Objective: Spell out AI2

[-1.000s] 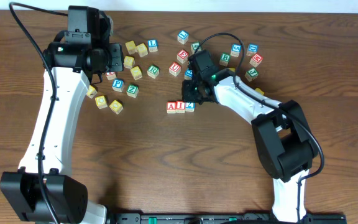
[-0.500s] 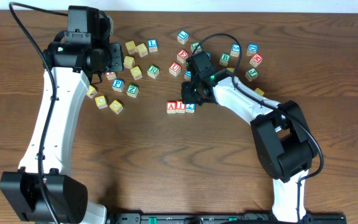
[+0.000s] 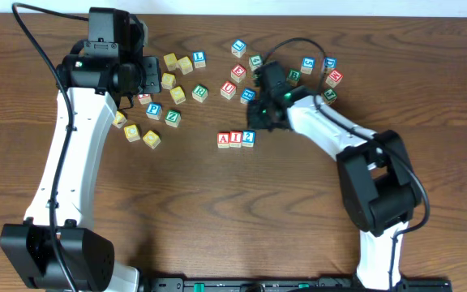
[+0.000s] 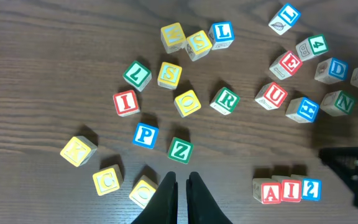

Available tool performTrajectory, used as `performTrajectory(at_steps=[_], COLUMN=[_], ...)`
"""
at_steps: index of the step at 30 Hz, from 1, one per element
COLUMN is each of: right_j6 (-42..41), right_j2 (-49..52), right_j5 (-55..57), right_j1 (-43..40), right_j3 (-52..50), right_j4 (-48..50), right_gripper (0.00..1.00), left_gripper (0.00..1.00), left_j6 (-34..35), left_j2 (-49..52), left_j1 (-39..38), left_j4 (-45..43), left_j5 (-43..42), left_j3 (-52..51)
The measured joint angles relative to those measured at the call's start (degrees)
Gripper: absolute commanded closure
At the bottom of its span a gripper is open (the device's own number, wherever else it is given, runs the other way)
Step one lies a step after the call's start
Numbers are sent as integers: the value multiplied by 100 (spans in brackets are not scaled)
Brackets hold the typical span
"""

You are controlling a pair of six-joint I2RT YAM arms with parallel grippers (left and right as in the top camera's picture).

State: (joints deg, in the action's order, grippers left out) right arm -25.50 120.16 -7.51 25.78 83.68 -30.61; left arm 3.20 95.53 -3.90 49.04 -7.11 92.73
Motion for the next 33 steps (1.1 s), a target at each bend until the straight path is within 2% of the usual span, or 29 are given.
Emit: performTrajectory(at_steps=[7, 33], right_j6=[-118, -146], right_j2=[-33, -33], right_j5=[116, -11], right_j1=[-85, 280], right_j3=[4, 4], right_j4=[-719, -588], right_gripper=[99, 99], left_gripper=[92, 92], left_j6=[0, 0], left_j2=[0, 0], left_j1=[0, 0], left_j4=[2, 2], left_j5=[0, 0], left_j3=[0, 0])
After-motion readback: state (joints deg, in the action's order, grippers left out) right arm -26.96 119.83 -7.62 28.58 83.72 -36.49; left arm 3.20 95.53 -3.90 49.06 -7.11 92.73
